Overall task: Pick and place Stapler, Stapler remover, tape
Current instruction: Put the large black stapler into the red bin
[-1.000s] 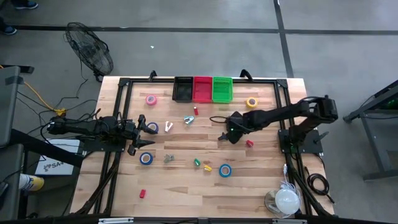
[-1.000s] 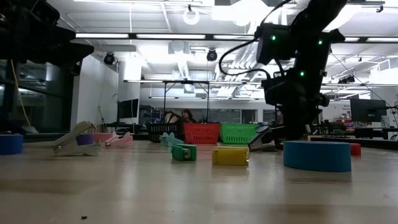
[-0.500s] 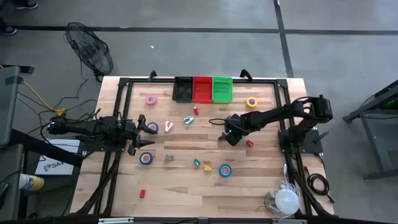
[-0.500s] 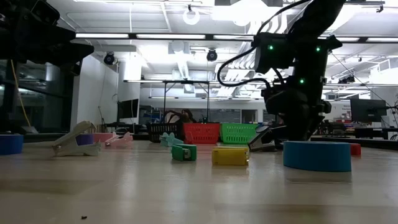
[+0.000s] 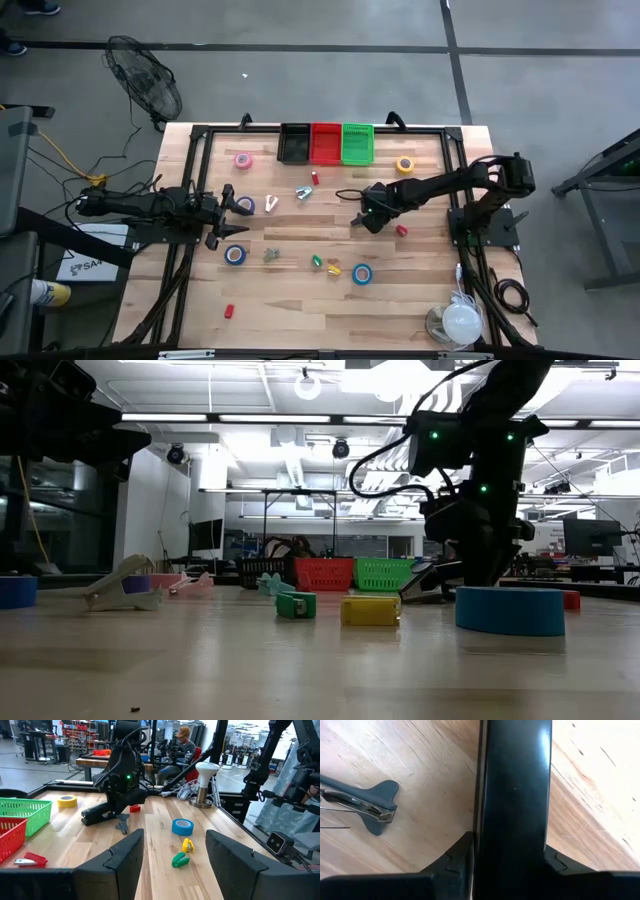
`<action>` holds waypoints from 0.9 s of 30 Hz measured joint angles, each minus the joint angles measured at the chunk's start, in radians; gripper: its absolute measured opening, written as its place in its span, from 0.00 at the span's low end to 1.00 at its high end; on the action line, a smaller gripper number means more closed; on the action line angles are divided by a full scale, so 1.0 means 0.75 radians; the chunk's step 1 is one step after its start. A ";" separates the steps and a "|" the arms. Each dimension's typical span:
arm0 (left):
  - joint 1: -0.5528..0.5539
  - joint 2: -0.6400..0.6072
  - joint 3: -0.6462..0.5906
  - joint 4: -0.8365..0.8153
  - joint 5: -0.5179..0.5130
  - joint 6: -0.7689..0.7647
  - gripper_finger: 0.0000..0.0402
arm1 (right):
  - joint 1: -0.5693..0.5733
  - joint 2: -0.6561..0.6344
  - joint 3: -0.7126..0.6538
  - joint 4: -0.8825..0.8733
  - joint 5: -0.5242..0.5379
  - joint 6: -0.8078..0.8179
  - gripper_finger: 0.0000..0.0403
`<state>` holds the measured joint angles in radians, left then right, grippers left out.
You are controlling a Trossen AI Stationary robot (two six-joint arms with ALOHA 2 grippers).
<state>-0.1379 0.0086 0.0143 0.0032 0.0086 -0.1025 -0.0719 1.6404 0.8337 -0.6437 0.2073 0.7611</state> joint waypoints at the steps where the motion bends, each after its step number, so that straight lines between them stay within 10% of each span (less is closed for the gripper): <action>1: 0.000 -0.001 0.000 0.000 0.000 0.000 0.52 | 0.000 -0.001 0.011 -0.008 -0.005 -0.001 0.30; 27: 0.000 0.000 0.000 0.000 0.000 0.000 0.52 | -0.388 -0.006 0.418 0.535 0.082 -0.121 0.26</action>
<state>-0.1379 0.0082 0.0143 0.0032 0.0086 -0.1024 -0.3631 1.6356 1.1469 -0.2426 0.2688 0.6708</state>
